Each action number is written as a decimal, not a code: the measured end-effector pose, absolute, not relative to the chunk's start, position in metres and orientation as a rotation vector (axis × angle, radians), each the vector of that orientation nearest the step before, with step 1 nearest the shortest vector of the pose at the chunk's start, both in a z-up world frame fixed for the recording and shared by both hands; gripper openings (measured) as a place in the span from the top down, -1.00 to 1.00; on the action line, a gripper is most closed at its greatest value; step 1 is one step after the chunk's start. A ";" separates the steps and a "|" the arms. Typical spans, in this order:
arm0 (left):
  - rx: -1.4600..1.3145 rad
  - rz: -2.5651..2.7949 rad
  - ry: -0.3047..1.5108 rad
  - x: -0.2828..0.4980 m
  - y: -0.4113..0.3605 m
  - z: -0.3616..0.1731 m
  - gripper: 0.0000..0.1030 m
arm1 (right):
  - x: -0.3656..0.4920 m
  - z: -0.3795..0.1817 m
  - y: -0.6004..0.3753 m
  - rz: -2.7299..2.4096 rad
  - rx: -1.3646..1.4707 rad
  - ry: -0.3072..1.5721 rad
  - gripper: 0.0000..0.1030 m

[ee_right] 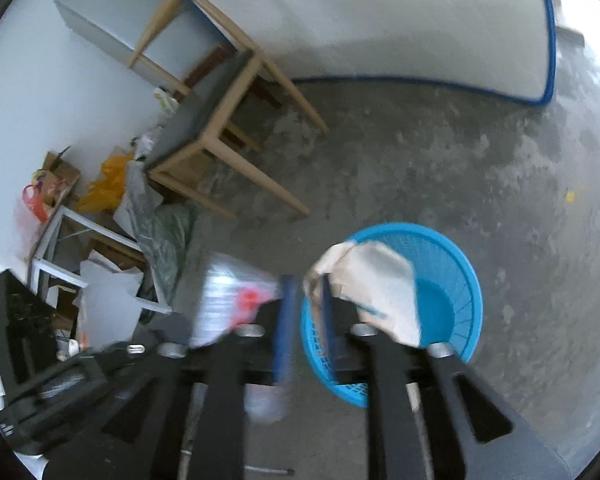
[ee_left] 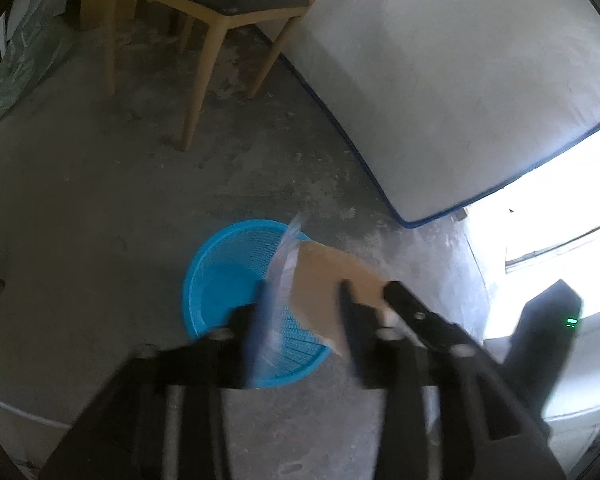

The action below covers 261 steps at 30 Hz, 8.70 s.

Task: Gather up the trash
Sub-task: 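Open both grippers to drop the bags into the blue wastebasket, then move both grippers back toward the table, then grasp the white glove with the left gripper while the right gripper grasps the blue-white medicine box, then carry the white glove and medicine box in both grippers to the blue wastebasket, then open both grippers to drop the glove and box into the wastebasket, then return both grippers to the table and reach the left gripper toward the pink sponge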

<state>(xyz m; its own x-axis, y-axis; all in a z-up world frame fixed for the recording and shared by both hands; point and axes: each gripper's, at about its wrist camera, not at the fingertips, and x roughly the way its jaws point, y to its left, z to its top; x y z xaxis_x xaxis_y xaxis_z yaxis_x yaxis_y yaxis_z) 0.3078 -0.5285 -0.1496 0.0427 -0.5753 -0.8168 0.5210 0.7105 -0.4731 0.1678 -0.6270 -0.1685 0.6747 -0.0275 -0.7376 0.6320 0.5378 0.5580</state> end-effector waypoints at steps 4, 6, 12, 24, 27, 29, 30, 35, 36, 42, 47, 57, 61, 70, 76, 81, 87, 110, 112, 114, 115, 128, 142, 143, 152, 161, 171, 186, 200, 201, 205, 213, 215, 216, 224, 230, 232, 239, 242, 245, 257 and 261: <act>-0.078 -0.866 1.218 0.307 -0.523 -0.139 0.00 | 0.164 -0.182 -0.633 -0.488 0.931 0.762 0.41; -0.099 -0.877 1.181 0.307 -0.517 -0.124 -0.02 | 0.159 -0.179 -0.630 -0.487 0.923 0.749 0.41; -0.113 -0.905 1.072 0.289 -0.497 -0.078 -0.10 | 0.144 -0.155 -0.620 -0.473 0.847 0.708 0.41; -0.137 -0.944 0.794 0.197 -0.372 0.036 -0.29 | 0.081 -0.051 -0.548 -0.386 0.586 0.567 -0.19; -0.162 -0.938 0.739 0.173 -0.329 0.060 -0.42 | 0.070 -0.030 -0.528 -0.342 0.550 0.549 -0.33; -0.167 -0.929 0.704 0.157 -0.299 0.072 -0.52 | 0.064 -0.014 -0.513 -0.301 0.531 0.543 -0.41; -0.167 -0.926 0.690 0.150 -0.287 0.076 -0.55 | 0.062 -0.007 -0.505 -0.275 0.525 0.544 -0.42; -0.155 -0.866 0.642 0.117 -0.225 0.083 -0.65 | 0.064 0.015 -0.468 -0.167 0.470 0.566 -0.52; -0.157 -0.842 0.631 0.112 -0.210 0.085 -0.66 | 0.067 0.019 -0.459 -0.142 0.455 0.573 -0.53; -0.151 -0.754 0.616 0.101 -0.149 0.094 -0.75 | 0.086 0.032 -0.411 0.005 0.365 0.621 -0.64; -0.125 -0.678 0.618 0.109 -0.088 0.105 -0.79 | 0.109 0.030 -0.372 0.134 0.314 0.658 -0.70; -0.081 -0.436 0.808 0.197 0.042 0.069 -0.80 | 0.171 0.001 -0.292 0.320 0.208 0.827 -0.74; -0.164 -0.419 0.951 0.239 0.069 0.043 -0.79 | 0.195 -0.013 -0.269 0.376 0.161 0.895 -0.78; -0.206 -0.391 1.089 0.290 0.078 -0.005 -0.60 | 0.239 -0.054 -0.237 0.412 0.019 1.073 -0.78; -0.147 -0.373 1.115 0.295 0.077 -0.020 -0.28 | 0.252 -0.070 -0.229 0.432 -0.022 1.133 -0.78; -0.128 -0.367 1.111 0.294 0.077 -0.023 -0.02 | 0.257 -0.078 -0.220 0.449 -0.032 1.167 -0.78; -0.114 -0.366 1.093 0.289 0.078 -0.020 0.31 | 0.250 -0.077 -0.206 0.462 -0.078 1.166 -0.78; -0.162 -0.377 0.851 0.242 0.098 0.033 0.69 | 0.244 -0.075 -0.203 0.385 -0.081 1.158 -0.38; -0.159 -0.377 0.830 0.236 0.099 0.038 0.70 | 0.242 -0.073 -0.204 0.382 -0.068 1.153 -0.38; -0.151 -0.376 0.808 0.230 0.098 0.044 0.70 | 0.241 -0.071 -0.205 0.382 -0.058 1.148 -0.38; -0.148 -0.375 0.794 0.226 0.098 0.048 0.70 | 0.240 -0.070 -0.205 0.381 -0.052 1.143 -0.38; -0.135 -0.392 0.661 0.186 0.091 0.091 0.70 | 0.228 -0.037 -0.212 0.392 0.035 1.069 -0.38; -0.181 -0.479 0.667 0.154 0.038 0.097 0.70 | 0.213 -0.009 -0.234 0.378 0.141 1.027 -0.38; -0.183 -0.487 0.668 0.153 0.034 0.097 0.70 | 0.212 -0.006 -0.236 0.375 0.148 1.021 -0.38; -0.189 -0.560 0.651 0.142 -0.006 0.108 0.70 | 0.195 0.017 -0.261 0.334 0.196 0.960 -0.38; -0.198 -0.637 0.659 0.144 -0.058 0.111 0.70 | 0.179 0.029 -0.298 0.264 0.245 0.913 -0.38; -0.223 -0.728 0.721 0.153 -0.124 0.099 0.70 | 0.157 0.025 -0.352 0.173 0.335 0.879 -0.38; -0.174 -0.928 0.984 0.183 -0.311 0.036 0.70 | 0.093 -0.019 -0.482 -0.102 0.633 0.840 -0.38; -0.023 -0.977 1.201 0.236 -0.483 -0.073 0.60 | 0.129 -0.119 -0.587 -0.254 0.969 0.826 -0.41; -0.019 -0.973 1.196 0.244 -0.491 -0.081 0.45 | 0.134 -0.126 -0.595 -0.270 0.995 0.813 -0.41; 0.041 -0.919 1.143 0.258 -0.516 -0.108 -0.19 | 0.144 -0.176 -0.633 -0.375 1.103 0.776 -0.54; 0.019 -1.017 1.050 0.244 -0.497 -0.082 -0.26 | 0.109 -0.205 -0.631 -0.480 1.081 0.800 -0.53; -0.002 -1.022 1.006 0.242 -0.483 -0.065 -0.28 | 0.102 -0.193 -0.626 -0.478 1.042 0.786 -0.53; -0.009 -1.021 0.990 0.242 -0.477 -0.058 -0.28 | 0.097 -0.186 -0.625 -0.478 1.020 0.779 -0.53; -0.050 -1.008 0.801 0.209 -0.395 0.017 -0.44 | 0.084 -0.106 -0.586 -0.429 0.774 0.723 -0.53; -0.093 -0.952 0.681 0.175 -0.306 0.062 -0.61 | 0.072 -0.035 -0.528 -0.352 0.552 0.682 -0.71; -0.116 -0.911 0.638 0.162 -0.269 0.077 -0.66 | 0.070 -0.012 -0.503 -0.316 0.481 0.667 -0.77; -0.204 -0.795 0.564 0.126 -0.144 0.116 -0.84 | 0.078 0.035 -0.423 -0.110 0.408 0.652 -0.83; -0.222 -0.710 0.555 0.121 -0.088 0.119 -0.87 | 0.090 0.048 -0.386 0.004 0.405 0.660 -0.83; -0.275 -0.596 0.566 0.123 -0.025 0.115 -0.87 | 0.105 0.056 -0.351 0.105 0.400 0.677 -0.83; -0.575 -0.383 0.704 0.144 0.158 0.042 -0.87 | 0.160 0.065 -0.214 0.407 0.347 0.793 -0.83; -0.669 -0.429 0.738 0.153 0.181 0.025 -0.87 | 0.176 0.058 -0.184 0.448 0.348 0.836 -0.83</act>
